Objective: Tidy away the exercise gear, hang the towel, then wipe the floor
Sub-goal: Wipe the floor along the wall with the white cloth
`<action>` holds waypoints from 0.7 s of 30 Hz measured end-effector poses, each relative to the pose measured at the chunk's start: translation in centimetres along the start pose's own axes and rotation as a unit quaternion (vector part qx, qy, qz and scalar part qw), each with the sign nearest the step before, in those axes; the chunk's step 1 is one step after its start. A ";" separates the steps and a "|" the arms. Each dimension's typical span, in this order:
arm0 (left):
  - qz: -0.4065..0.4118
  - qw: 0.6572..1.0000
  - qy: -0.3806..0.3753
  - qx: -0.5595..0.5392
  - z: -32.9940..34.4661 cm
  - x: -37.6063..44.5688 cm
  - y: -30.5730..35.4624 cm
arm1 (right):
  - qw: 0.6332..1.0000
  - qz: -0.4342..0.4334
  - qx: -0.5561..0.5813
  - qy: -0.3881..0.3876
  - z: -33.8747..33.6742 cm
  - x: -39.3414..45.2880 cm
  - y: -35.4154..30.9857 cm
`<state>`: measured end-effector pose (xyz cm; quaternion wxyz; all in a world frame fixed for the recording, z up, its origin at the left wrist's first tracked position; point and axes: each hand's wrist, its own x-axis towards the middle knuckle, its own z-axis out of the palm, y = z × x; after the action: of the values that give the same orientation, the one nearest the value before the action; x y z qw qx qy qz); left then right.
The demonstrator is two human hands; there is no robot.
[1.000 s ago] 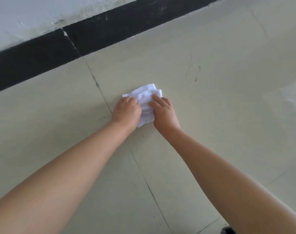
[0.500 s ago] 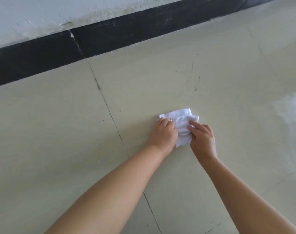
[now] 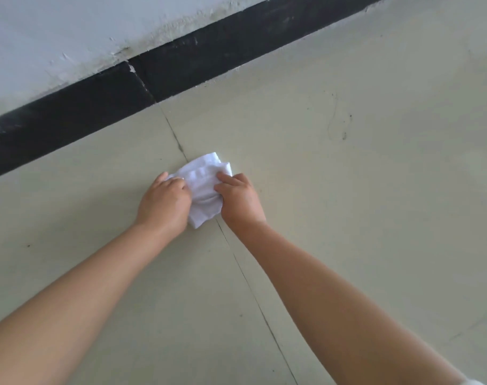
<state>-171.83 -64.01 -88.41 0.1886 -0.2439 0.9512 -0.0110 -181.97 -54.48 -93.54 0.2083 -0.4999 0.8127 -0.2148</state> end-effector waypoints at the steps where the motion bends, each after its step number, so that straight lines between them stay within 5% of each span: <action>1: 0.003 1.000 0.015 -0.014 0.6 -1.0 0.0 | 1.000 -0.002 0.012 0.010 0.5 -0.5 -0.4; 5: -0.047 0.989 0.007 -0.141 1.6 -3.1 2.4 | 0.998 -0.044 0.020 0.038 -0.7 -3.9 0.3; 8: 0.029 0.987 0.067 -0.146 2.7 -3.7 5.7 | 0.997 -0.069 -0.012 0.029 -2.2 -7.6 2.9; 14: 0.094 0.976 0.060 -0.186 3.4 -5.4 8.6 | 0.992 -0.118 -0.033 0.032 -2.8 -10.8 5.3; 21: -0.041 0.986 0.125 -0.106 4.2 -4.8 -0.1 | 0.977 -0.211 -0.033 0.023 0.9 -3.1 -0.5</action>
<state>-166.34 -61.56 -90.57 0.0411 -0.2978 0.9523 0.0517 -179.82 -52.00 -93.66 0.1231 -0.6620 0.6998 -0.2386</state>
